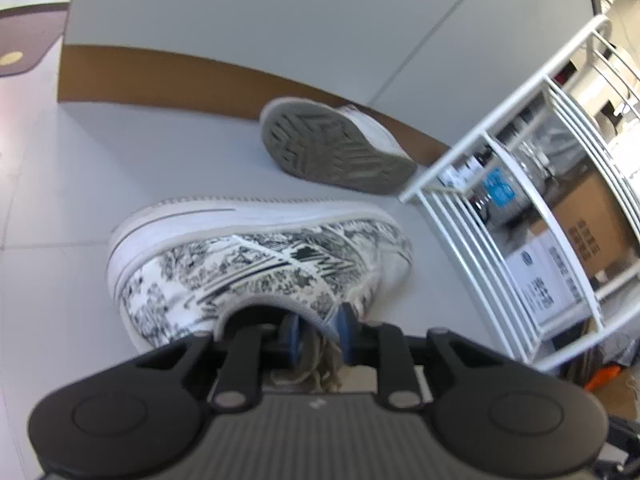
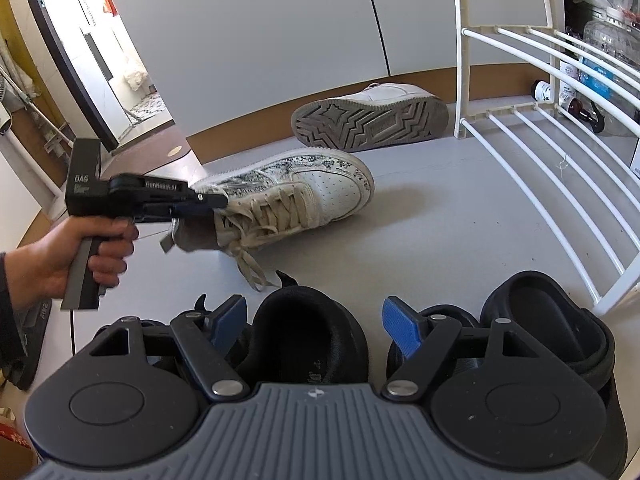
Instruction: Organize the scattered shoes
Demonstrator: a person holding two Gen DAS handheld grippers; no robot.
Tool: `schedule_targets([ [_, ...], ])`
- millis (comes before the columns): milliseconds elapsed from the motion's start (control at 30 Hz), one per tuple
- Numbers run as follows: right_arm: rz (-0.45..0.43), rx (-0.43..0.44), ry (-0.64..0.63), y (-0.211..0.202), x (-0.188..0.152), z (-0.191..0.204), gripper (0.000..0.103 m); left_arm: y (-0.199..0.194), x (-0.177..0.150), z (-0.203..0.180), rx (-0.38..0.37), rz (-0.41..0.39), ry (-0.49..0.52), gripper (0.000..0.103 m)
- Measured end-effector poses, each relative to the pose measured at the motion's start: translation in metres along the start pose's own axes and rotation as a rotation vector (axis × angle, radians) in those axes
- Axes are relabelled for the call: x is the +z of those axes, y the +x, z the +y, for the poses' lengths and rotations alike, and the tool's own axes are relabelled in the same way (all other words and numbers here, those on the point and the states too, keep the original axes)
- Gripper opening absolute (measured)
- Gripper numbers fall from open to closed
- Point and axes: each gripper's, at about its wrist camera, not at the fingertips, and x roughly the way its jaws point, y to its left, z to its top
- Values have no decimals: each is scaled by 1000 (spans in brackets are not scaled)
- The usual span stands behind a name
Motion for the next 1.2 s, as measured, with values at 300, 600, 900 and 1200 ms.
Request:
schedule_targets([
  [300, -6, -1, 7, -1, 1, -3, 80, -9, -11, -22, -50, 54, -10, 18],
  [600, -5, 6, 8, 0, 3, -4, 80, -21, -31, -25, -16, 104, -1, 18],
  [900, 16, 46, -36, 17, 8, 14, 80, -32, -49, -20, 33, 131, 29, 13],
  [1200, 23, 79, -82, 41, 20, 36, 80, -77, -56, -28, 28, 127, 106, 17],
])
